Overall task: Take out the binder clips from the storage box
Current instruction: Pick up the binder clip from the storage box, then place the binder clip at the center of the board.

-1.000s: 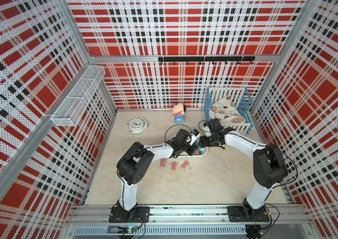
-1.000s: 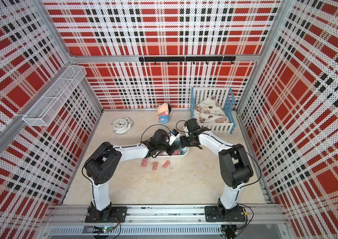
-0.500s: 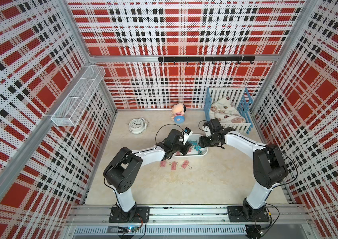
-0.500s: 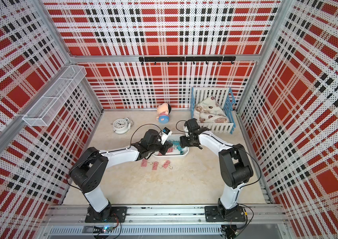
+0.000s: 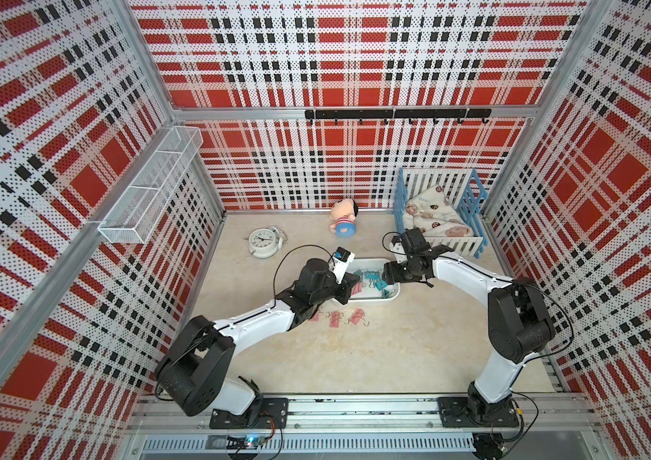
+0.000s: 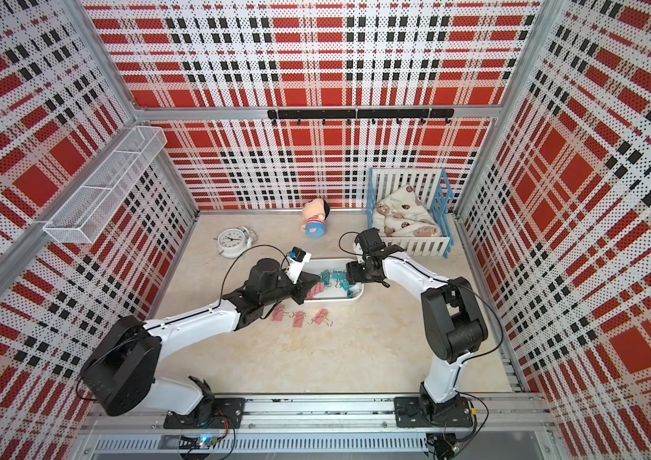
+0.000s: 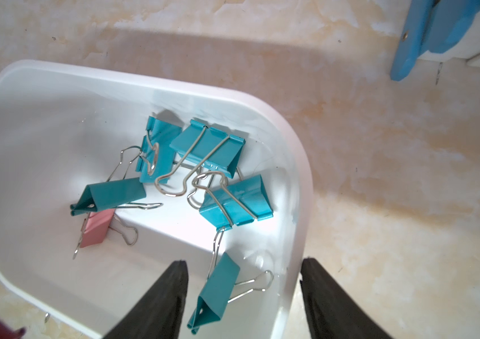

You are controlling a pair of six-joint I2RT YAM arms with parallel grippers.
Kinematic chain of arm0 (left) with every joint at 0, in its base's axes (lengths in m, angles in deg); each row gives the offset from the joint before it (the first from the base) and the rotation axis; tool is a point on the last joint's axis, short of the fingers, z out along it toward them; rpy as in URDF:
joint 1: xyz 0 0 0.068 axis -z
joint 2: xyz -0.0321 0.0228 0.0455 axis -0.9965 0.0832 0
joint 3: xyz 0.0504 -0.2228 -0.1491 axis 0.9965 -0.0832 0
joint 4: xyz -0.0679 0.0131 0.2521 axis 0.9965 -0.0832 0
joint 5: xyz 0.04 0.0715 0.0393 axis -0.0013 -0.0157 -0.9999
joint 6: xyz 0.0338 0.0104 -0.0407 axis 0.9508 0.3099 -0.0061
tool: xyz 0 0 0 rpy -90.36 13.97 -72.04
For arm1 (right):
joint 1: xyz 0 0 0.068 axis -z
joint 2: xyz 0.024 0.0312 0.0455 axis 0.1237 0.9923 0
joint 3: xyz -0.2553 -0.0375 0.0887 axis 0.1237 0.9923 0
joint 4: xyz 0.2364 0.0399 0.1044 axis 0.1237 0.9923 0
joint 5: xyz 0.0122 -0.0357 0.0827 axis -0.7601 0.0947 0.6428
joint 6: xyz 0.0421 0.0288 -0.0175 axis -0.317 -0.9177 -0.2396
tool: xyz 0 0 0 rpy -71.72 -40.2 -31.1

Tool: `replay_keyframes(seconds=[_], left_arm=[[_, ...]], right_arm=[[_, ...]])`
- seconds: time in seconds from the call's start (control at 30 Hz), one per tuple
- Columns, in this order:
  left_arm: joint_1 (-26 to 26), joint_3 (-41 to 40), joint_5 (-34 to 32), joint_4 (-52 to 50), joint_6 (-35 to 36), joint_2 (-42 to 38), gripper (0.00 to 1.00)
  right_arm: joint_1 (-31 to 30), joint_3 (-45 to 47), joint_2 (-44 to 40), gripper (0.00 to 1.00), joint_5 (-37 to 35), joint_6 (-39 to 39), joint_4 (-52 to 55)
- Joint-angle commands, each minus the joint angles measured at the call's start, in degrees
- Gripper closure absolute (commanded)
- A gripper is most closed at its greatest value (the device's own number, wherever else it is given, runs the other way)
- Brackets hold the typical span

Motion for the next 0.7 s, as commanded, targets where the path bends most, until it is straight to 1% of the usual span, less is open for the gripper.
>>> replay_keyframes(seconds=[0.0,0.13,0.27,0.47,0.67], left_arm=[[-0.3,-5.4,-0.8,2.7,-2.7,-7.8,1.00],[0.0,-12.0,2.4,2.5,-4.1,-16.5,1.00],[2.7,-16.7,3.6,1.6,-5.9,-20.2,1.00],[8.8,-18.1,4.8,1.9,-5.4,-18.6,1.00],[10.9,-17.7,5.4,3.0,-5.7,-13.1,1.00]], right_arm=[[0.4,-0.2,0.6,0.32,0.5,0.6,-0.8],[0.4,-0.7,1.2,0.32,0.7,1.0,-0.6],[0.4,-0.9,1.5,0.32,0.9,1.1,-0.7],[0.4,-1.3,1.9,0.32,0.9,1.3,-0.4],[0.4,-1.0,1.9,0.32,1.1,1.4,-0.4]])
